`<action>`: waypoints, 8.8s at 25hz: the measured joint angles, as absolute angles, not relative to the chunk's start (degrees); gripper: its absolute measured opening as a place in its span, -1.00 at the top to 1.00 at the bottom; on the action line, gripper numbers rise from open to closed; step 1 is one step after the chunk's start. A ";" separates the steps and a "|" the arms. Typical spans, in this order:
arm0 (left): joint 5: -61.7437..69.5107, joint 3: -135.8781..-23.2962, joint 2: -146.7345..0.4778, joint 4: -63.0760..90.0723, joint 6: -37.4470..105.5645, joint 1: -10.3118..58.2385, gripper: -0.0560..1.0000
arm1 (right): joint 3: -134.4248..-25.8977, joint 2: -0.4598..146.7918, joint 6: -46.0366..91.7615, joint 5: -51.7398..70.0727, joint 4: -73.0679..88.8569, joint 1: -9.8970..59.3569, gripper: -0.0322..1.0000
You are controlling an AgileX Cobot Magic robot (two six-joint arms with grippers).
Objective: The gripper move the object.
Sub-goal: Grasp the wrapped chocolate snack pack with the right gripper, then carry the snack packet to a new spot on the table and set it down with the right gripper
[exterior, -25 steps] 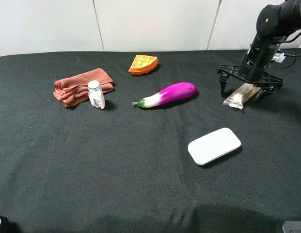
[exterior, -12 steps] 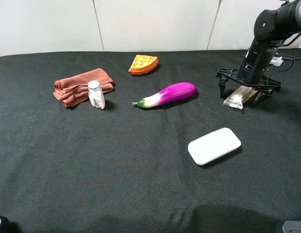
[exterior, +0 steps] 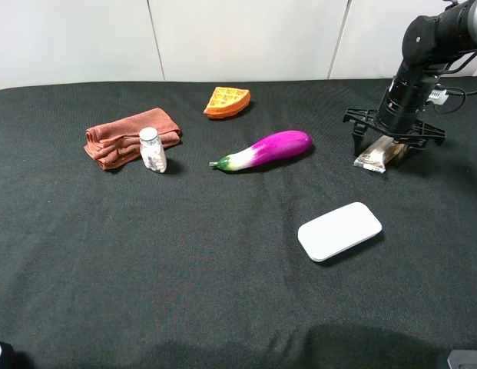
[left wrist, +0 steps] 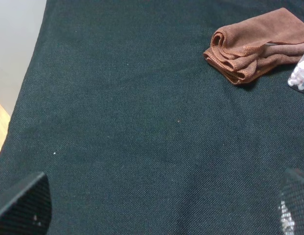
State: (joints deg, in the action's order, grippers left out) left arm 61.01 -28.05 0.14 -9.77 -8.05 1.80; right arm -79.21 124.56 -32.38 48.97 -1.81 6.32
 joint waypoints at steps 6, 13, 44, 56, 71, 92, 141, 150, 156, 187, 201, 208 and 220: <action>61.01 -28.05 0.14 -9.77 -8.05 1.80 -0.91 | -79.21 124.56 -32.38 48.63 -1.99 6.32 0.36; 61.01 -28.05 0.14 -9.77 -8.05 1.80 -0.91 | -79.21 124.56 -32.38 48.47 -2.16 6.32 0.53; 61.01 -28.05 0.14 -9.77 -8.05 1.80 -0.91 | -80.61 118.90 -18.87 54.10 -1.73 6.32 0.67; 61.01 -28.05 0.14 -9.77 -8.05 1.80 -0.91 | -81.87 112.79 -5.76 63.07 0.00 6.32 0.67; 61.01 -28.05 0.14 -9.77 -8.05 1.80 -0.91 | -81.87 104.86 -3.31 67.08 0.00 12.20 0.67; 61.01 -28.05 0.14 -9.77 -8.05 1.80 -0.91 | -99.72 114.14 -2.79 68.69 1.22 21.18 0.67; 61.01 -28.05 0.14 -9.77 -8.05 1.80 -0.91 | -122.50 141.07 6.98 56.73 11.72 22.30 0.67; 61.01 -28.05 0.14 -9.77 -8.05 1.80 -0.91 | -122.50 142.67 8.34 55.84 11.94 22.30 0.67; 61.01 -28.05 0.14 -9.77 -8.05 1.80 -0.91 | -122.50 143.46 8.63 54.91 11.94 22.30 0.67; 61.01 -28.05 0.14 -9.77 -8.05 1.80 -0.91 | -122.50 145.65 9.39 53.05 11.83 22.30 0.67; 61.01 -28.05 0.14 -9.77 -8.05 1.80 -0.91 | -122.50 146.59 9.39 53.25 11.83 22.30 0.67; 61.01 -28.05 0.14 -9.77 -8.05 1.80 -0.91 | -122.50 146.59 9.39 52.45 11.83 22.30 0.67; 61.01 -28.05 0.14 -9.77 -8.05 1.80 -0.91 | -122.50 146.59 9.45 52.57 11.83 22.30 0.26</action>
